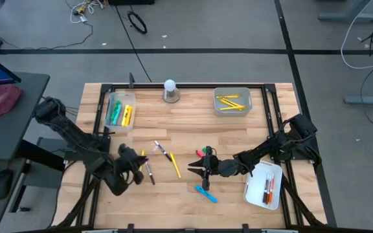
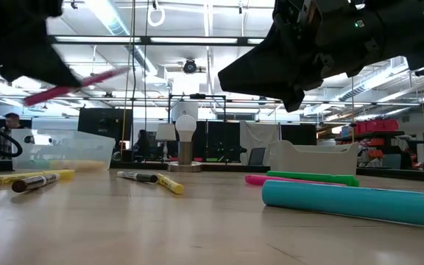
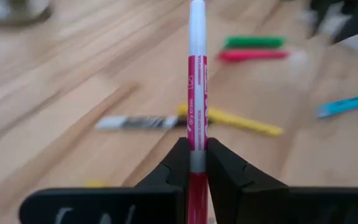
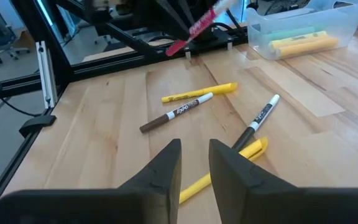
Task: Pick & Place Markers
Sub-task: Put the pink marker into the white bin
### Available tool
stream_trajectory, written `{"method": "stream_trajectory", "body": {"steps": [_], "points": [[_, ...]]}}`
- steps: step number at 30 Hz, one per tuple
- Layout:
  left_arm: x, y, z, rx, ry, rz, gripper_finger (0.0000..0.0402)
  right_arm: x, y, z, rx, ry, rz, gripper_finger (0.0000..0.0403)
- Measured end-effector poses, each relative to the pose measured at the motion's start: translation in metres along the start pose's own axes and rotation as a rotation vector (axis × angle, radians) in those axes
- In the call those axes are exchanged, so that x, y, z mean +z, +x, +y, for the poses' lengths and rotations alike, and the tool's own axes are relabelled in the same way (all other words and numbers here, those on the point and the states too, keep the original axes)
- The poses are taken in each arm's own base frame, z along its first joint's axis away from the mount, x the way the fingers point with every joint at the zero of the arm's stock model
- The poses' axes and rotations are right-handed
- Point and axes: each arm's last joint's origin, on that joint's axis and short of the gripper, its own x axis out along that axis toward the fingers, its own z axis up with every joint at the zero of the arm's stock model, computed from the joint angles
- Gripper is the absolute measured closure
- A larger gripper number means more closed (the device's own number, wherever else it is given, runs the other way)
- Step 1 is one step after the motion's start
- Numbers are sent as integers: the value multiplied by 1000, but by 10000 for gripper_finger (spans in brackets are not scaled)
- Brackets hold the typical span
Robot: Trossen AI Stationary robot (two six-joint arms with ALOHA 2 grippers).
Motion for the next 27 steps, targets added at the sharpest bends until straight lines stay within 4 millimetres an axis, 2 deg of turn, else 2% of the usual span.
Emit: {"method": "stream_trajectory", "body": {"steps": [3, 7, 12, 16, 21, 27], "points": [[12, 7, -12, -61, 77, -60, 364, 0, 0, 0, -1, 1, -1, 309], [28, 18, -20, -129, 172, -85, 364, 2, 2, -2, -1, 7, -20, 276], [47, 31, -26, -191, 235, -144, 363, 18, 2, -2, 22, -20, -163, 220], [54, 40, -37, -276, 297, -208, 364, 32, 3, -7, 21, -23, -283, 193], [52, 52, -50, -350, 346, -265, 360, 41, 3, -10, 74, -31, -351, 190], [46, 61, -55, -355, 353, -282, 360, 45, 3, -5, 172, -68, -366, 211]]}}
